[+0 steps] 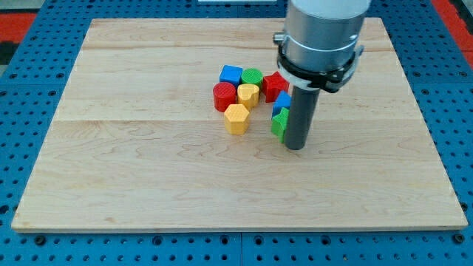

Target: Nudge the green star closer to the yellow heart

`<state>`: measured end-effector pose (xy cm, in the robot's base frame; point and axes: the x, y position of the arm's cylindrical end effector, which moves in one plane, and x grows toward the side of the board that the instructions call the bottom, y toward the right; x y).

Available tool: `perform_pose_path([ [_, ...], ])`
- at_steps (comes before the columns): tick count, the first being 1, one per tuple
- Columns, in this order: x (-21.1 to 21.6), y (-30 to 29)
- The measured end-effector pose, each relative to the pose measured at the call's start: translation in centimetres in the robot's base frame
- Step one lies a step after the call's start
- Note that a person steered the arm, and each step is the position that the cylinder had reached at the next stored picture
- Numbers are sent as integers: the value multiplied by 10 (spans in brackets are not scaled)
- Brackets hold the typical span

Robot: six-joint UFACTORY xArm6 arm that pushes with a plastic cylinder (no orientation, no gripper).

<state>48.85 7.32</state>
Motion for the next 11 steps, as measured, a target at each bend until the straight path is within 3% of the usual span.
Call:
perform_pose_path([
  [3,0,-25],
  [5,43,35],
  [7,7,58],
  [11,-3,-7],
])
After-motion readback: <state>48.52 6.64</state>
